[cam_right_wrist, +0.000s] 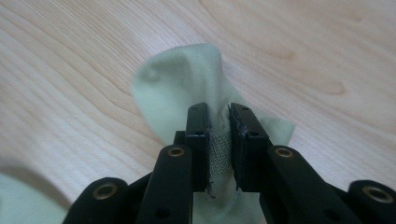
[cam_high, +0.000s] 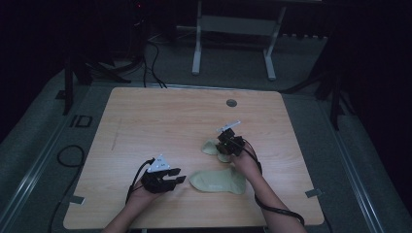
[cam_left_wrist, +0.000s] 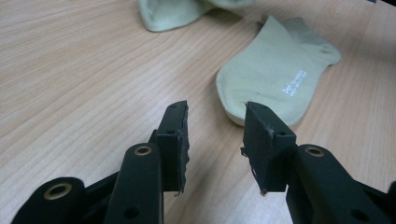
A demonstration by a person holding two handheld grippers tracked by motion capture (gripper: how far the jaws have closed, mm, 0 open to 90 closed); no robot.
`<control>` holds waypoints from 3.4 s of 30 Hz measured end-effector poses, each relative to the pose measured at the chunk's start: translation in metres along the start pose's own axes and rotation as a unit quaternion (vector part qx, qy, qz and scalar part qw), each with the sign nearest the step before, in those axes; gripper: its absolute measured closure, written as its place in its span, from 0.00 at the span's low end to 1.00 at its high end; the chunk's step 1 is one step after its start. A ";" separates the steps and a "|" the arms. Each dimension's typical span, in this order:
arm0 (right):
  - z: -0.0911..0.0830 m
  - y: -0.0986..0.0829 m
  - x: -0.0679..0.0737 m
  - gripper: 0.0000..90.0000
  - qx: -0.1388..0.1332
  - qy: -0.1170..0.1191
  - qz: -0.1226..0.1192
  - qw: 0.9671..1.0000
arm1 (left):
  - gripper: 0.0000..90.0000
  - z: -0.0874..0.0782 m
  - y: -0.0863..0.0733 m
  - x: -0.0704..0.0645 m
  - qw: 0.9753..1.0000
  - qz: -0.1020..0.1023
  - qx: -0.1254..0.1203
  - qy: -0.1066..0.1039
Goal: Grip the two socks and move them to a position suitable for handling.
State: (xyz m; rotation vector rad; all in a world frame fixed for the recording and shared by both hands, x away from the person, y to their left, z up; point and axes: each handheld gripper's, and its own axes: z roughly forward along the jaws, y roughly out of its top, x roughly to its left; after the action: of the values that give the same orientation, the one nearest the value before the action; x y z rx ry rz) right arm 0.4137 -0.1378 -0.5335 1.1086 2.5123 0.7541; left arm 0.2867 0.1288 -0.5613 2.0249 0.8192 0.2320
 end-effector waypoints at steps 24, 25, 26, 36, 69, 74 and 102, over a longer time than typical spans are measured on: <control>-0.022 -0.008 0.001 0.61 -0.018 0.041 -0.011 0.999 | 0.66 0.041 0.072 0.015 0.999 0.038 -0.014 0.028; -0.023 -0.010 0.001 0.69 -0.018 0.041 -0.011 0.999 | 0.73 0.052 0.077 0.016 0.999 0.039 -0.007 0.026; -0.023 -0.010 0.001 0.69 -0.018 0.041 -0.011 0.999 | 0.76 0.052 0.077 0.016 0.999 0.039 -0.007 0.026; -0.011 -0.018 0.012 0.67 -0.006 0.038 -0.028 0.999 | 0.99 0.118 0.088 0.017 0.992 0.070 0.086 0.059; -0.054 -0.049 -0.063 0.78 -0.046 -0.023 0.075 0.996 | 0.99 0.119 0.086 0.022 0.993 0.055 0.091 0.047; -0.056 -0.049 -0.063 0.82 -0.050 -0.029 0.072 0.996 | 0.99 0.119 0.086 0.022 0.993 0.053 0.091 0.044; -0.019 -0.052 -0.081 0.91 0.000 -0.039 0.083 0.996 | 0.99 0.129 0.094 0.023 0.994 0.048 0.092 0.038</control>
State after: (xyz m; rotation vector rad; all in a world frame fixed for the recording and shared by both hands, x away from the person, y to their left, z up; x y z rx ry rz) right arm 0.4279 -0.2342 -0.5434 1.3330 2.3780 0.7393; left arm 0.4058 0.0209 -0.5621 2.2433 0.8151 0.2985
